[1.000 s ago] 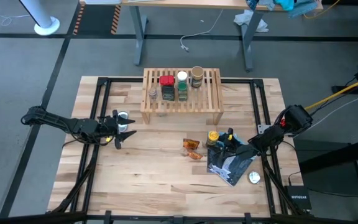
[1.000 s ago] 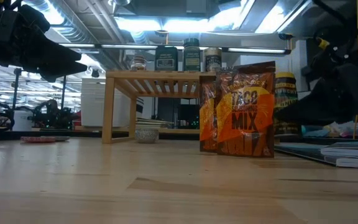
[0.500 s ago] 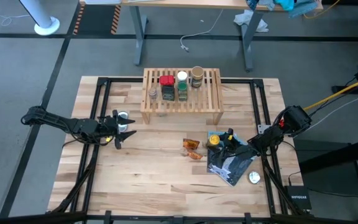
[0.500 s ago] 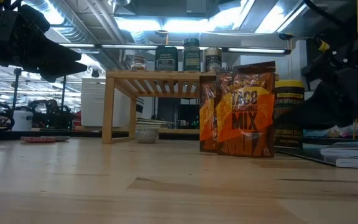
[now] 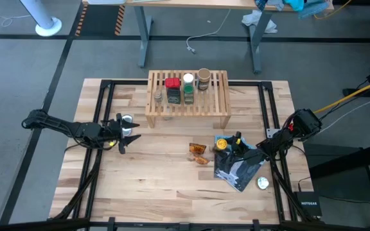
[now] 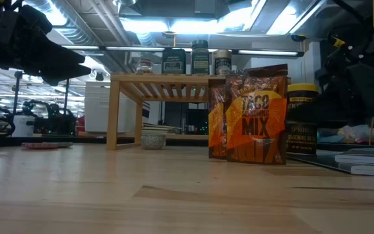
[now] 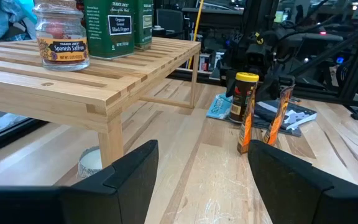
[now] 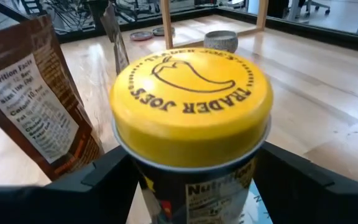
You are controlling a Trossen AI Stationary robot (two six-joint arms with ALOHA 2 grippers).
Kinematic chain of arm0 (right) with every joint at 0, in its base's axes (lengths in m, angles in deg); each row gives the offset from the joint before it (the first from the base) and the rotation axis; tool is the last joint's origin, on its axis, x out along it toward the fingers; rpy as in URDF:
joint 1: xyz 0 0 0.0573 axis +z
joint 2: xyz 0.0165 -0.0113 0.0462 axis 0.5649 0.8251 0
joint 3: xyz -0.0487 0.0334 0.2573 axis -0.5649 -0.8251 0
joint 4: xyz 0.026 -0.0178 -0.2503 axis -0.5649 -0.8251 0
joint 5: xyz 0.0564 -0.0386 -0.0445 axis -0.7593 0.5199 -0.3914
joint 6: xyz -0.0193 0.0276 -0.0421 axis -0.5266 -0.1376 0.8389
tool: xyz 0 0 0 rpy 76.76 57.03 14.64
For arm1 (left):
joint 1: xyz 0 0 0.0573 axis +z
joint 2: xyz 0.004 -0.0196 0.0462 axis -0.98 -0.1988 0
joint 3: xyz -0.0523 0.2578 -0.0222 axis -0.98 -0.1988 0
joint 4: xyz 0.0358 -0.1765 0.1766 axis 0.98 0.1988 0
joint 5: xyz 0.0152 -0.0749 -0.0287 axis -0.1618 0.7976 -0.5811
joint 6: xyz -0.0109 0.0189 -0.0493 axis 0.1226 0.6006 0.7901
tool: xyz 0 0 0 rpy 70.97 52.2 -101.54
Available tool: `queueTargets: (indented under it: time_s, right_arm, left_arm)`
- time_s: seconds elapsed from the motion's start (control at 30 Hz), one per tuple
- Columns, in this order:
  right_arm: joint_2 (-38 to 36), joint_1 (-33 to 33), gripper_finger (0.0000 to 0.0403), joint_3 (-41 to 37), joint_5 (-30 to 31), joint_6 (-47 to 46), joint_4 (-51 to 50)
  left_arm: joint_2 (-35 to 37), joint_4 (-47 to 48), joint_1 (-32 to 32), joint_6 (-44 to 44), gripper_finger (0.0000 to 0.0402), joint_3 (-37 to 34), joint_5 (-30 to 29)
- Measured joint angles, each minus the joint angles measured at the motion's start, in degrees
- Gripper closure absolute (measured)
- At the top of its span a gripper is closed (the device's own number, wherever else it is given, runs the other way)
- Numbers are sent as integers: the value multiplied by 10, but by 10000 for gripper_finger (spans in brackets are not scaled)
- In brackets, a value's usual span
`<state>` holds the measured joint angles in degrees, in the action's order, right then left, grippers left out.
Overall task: Shelf spices
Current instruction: Remove the yellow seasoning bottle from the shelf, then remove the gold seasoning bottle from the shelf
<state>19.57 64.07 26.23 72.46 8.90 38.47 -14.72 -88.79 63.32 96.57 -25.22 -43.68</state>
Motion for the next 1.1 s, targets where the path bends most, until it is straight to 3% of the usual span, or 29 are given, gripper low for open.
queueTargets:
  time_s: [0.4, 0.77, 1.1]
  right_arm:
    - [-21, 0, 111, -1, 1, 31, 30]
    - [-116, 0, 111, -18, 5, 80, 29]
    - [-201, 0, 111, -18, 46, 156, 30]
  left_arm:
    - [0, 0, 0, 0, 160, 0, 0]
    - [0, 0, 0, 0, 160, 0, 0]
    - [0, 0, 0, 0, 160, 0, 0]
